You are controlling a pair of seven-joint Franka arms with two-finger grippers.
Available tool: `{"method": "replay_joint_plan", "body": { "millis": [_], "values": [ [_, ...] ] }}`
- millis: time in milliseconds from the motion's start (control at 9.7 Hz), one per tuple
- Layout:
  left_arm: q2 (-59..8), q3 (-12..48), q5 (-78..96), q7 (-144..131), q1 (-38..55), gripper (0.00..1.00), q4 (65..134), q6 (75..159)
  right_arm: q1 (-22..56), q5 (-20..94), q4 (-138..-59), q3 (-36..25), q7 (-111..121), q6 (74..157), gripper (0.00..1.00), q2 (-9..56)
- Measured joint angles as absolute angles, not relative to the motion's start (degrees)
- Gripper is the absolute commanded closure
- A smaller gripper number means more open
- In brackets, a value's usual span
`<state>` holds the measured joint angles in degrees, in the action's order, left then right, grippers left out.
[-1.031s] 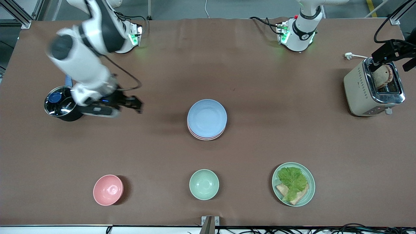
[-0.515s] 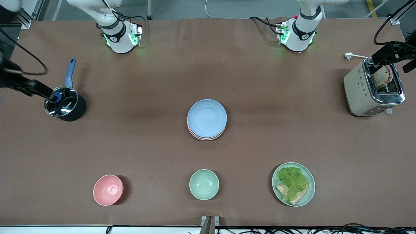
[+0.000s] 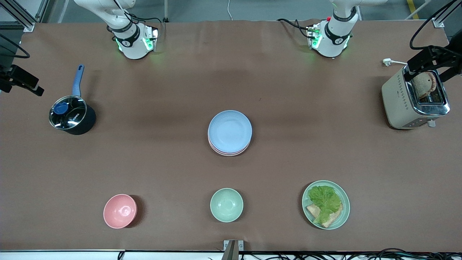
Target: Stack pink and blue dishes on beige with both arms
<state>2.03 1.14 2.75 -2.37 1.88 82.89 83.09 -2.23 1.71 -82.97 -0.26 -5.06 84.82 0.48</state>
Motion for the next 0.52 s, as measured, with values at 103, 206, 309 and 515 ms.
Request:
{"method": "replay_joint_plan", "body": {
  "millis": [103,206,309,515],
  "values": [
    [2.03,1.12,2.75,-2.37,1.86,0.0,82.92,83.09,-2.18,1.59,-82.97,-0.26,-4.75,84.68,0.0,0.83],
    [2.03,1.11,2.75,-2.37,1.86,0.0,82.92,83.09,-2.16,1.22,-82.97,-0.26,-4.22,84.68,0.0,0.95],
    [2.03,1.11,2.75,-2.37,1.86,0.0,82.92,83.09,-2.16,0.46,-82.96,-0.28,-3.23,84.68,0.0,0.95],
    [2.02,1.1,2.71,-2.37,1.86,0.0,82.96,83.09,-2.16,-1.08,-82.95,-0.29,0.6,84.68,0.0,0.95]
  ]
}}
